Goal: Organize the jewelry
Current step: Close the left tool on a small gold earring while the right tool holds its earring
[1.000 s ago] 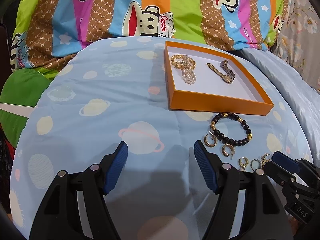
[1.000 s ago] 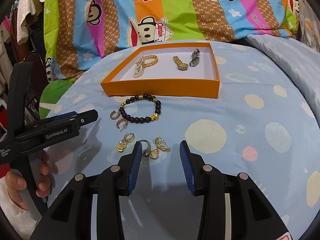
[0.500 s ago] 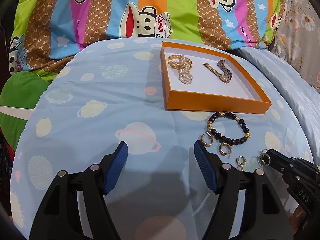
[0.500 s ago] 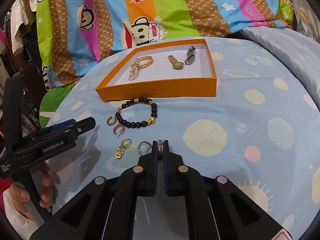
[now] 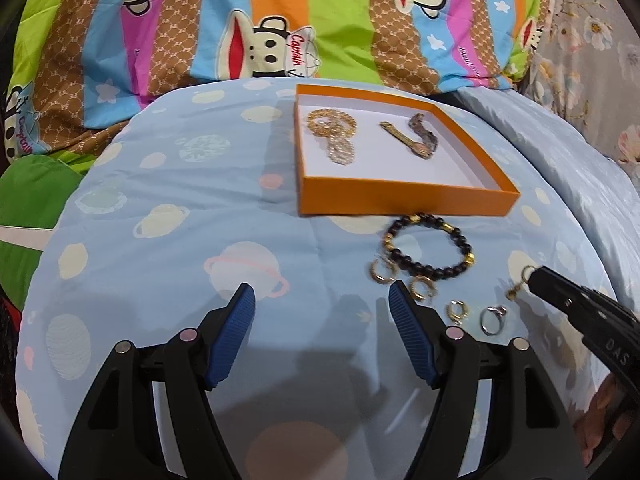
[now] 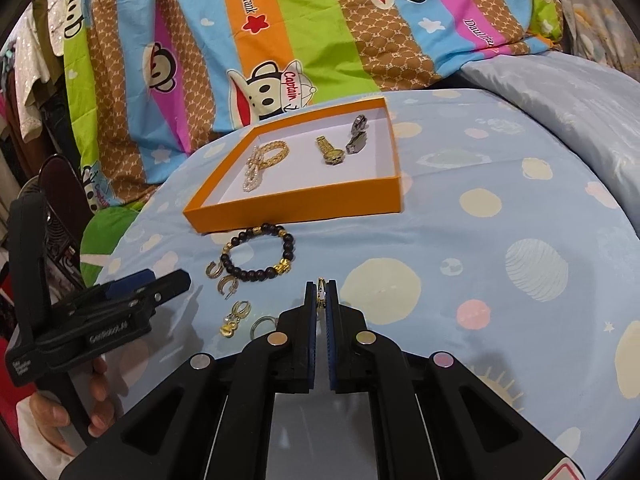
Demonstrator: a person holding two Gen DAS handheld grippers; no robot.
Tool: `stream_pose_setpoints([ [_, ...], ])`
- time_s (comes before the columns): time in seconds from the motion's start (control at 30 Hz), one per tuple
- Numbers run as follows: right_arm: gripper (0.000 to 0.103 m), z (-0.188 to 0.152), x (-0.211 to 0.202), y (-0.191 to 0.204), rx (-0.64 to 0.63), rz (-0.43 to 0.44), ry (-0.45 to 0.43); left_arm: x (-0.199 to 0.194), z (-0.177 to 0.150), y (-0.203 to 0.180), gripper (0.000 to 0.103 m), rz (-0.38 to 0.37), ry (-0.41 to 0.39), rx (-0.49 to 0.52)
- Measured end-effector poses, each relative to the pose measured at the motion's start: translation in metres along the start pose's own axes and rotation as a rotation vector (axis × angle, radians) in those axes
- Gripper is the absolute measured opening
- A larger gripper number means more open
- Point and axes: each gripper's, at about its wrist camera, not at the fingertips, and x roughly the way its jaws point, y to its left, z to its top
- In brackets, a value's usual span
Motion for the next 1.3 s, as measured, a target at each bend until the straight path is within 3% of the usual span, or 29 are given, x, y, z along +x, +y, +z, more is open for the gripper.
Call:
stream_pose_setpoints([
  [0.27, 0.004, 0.001, -0.002, -0.001, -0.004, -0.002, -0.011, -0.004, -0.013, -0.030, 0.067, -0.084, 0.025, 0.024],
  [0.53, 0.004, 0.001, -0.003, -0.001, -0.002, 0.001, -0.012, 0.007, -0.013, -0.058, 0.065, -0.035, 0.051, 0.123],
  [0.63, 0.004, 0.001, -0.003, -0.001, -0.002, -0.001, -0.011, 0.008, -0.013, -0.063, 0.059, -0.031, 0.050, 0.139],
  [0.8, 0.004, 0.000, -0.002, -0.002, 0.006, 0.001, -0.009, 0.008, -0.011, -0.068, 0.041, -0.050, 0.043, 0.143],
  [0.87, 0.004, -0.001, -0.002, -0.002, 0.006, 0.001, -0.009, 0.008, -0.011, -0.069, 0.026, -0.063, 0.042, 0.142],
  [0.97, 0.004, 0.000, -0.002, -0.002, 0.006, 0.001, -0.010, 0.008, -0.011, -0.067, 0.013, -0.074, 0.041, 0.131],
  [1.3, 0.004, 0.001, -0.013, -0.006, 0.024, -0.002, -0.045, -0.015, -0.009, -0.048, 0.013, -0.120, -0.009, 0.056],
])
